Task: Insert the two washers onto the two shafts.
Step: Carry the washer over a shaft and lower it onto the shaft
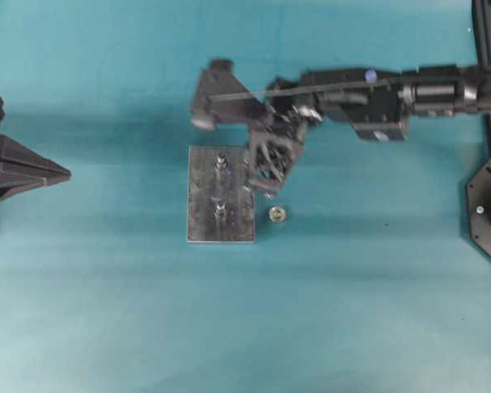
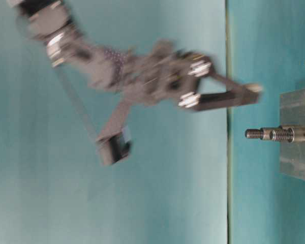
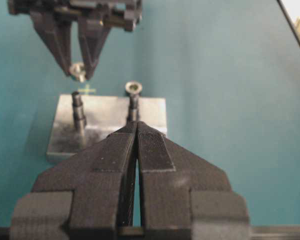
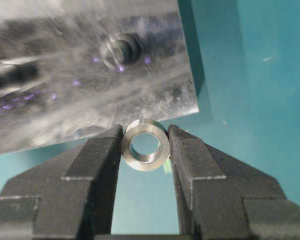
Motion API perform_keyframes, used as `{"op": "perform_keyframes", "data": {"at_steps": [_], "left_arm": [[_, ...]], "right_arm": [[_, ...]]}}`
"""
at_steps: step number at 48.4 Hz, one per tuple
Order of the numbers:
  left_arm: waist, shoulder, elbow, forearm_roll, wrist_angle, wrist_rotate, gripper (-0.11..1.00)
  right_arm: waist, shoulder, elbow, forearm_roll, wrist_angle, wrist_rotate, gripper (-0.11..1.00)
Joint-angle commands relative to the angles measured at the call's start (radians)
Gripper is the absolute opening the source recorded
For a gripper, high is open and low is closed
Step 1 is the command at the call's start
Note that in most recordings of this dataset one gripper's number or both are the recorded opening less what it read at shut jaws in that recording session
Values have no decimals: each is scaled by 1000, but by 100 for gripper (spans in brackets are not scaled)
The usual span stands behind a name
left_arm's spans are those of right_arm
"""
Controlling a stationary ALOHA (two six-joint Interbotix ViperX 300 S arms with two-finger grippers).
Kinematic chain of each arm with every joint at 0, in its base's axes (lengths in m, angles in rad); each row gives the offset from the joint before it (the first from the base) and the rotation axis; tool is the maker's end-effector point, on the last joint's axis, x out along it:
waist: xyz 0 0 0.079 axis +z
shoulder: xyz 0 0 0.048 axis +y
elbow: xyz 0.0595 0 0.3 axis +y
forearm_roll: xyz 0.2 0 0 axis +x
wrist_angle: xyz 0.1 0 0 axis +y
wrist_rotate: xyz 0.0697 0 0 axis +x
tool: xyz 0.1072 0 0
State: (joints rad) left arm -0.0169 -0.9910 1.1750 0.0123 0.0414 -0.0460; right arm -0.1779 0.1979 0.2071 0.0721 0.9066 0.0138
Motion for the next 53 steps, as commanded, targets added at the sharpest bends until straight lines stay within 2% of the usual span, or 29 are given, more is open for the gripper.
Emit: {"op": "perform_keyframes", "data": {"at_steps": [1,21,53], "left_arm": [[2,2,-9,2,-9,-3,0],[2,-15,-3,2,-9,-3,0],[2,-18,2,2,-9,-3,0]], "right_arm": [[5,-8,-75,0,52,-15,32],[26,78,-227,0,87,-35,32],[25,117,-241,0,107,-37,32]]}}
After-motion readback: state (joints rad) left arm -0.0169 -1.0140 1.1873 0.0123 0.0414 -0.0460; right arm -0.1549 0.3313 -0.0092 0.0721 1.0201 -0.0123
